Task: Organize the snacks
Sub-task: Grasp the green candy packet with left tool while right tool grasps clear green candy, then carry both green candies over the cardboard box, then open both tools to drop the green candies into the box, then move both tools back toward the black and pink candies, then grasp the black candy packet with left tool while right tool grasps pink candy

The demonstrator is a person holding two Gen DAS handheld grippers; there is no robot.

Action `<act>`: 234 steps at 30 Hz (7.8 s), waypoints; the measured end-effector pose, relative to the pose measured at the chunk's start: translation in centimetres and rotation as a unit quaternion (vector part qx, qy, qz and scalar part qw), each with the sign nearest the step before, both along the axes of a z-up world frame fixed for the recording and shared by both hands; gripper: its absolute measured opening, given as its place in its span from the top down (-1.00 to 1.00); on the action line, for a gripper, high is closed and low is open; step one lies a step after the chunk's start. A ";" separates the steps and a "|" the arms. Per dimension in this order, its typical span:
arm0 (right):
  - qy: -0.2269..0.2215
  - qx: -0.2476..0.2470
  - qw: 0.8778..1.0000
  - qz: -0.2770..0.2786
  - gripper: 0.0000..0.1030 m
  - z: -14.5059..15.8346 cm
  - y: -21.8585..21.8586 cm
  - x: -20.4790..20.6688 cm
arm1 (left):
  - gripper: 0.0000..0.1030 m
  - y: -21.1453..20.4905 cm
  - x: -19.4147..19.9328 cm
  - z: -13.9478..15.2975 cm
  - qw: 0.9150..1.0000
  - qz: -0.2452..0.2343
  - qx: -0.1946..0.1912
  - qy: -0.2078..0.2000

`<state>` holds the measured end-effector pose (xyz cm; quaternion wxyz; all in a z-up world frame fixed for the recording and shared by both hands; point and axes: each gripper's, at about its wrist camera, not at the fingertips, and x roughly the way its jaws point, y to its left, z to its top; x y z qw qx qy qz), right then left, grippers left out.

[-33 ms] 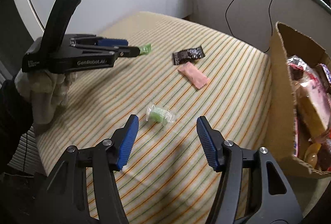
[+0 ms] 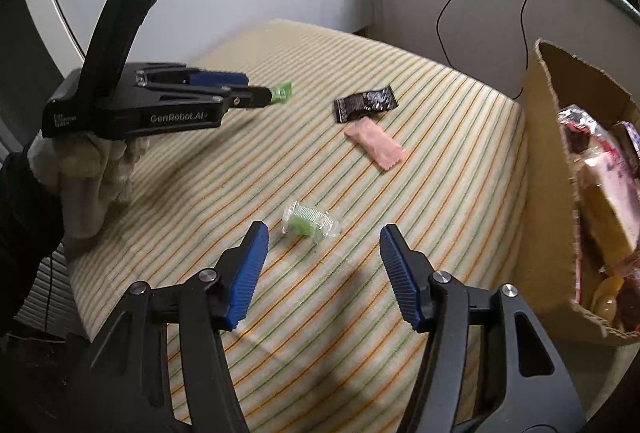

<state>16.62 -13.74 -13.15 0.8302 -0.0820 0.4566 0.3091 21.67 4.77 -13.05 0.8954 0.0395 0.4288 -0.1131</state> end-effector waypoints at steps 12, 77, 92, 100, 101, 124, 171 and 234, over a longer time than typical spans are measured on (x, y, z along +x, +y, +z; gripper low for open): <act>0.001 -0.014 1.000 0.007 -0.04 -1.1 1.6 0.5 | 0.39 -0.2 0.6 -0.9 1.000 -0.005 0.005 0.007; -0.071 0.036 0.993 -0.084 0.47 4.9 -8.2 0.5 | 0.62 -7.8 -1.8 5.7 0.995 -0.064 -0.039 -0.059; -0.087 0.040 0.985 -0.147 0.47 6.0 -15.0 2.2 | 0.62 -15.6 -1.9 6.7 0.987 -0.124 -0.077 -0.061; -0.089 0.040 0.981 -0.170 0.47 5.9 -17.7 3.5 | 0.62 -19.3 -2.0 6.7 0.983 -0.153 -0.087 -0.054; -0.088 0.041 0.980 -0.174 0.47 5.9 -18.1 3.7 | 0.62 -19.8 -2.0 6.7 0.982 -0.157 -0.087 -0.053; -0.063 0.037 0.977 -0.203 0.47 3.7 -21.4 6.6 | 0.62 -24.7 -1.4 5.6 0.978 -0.193 -0.078 -0.030; -0.120 0.074 0.968 -0.208 -0.69 9.4 -18.3 2.4 | -0.38 -18.3 -2.8 7.5 0.986 -0.142 -0.064 -0.064; -0.039 -0.064 0.995 -0.064 0.10 -1.9 4.3 9.8 | 0.57 -1.9 4.1 -0.4 0.991 -0.119 -0.053 0.028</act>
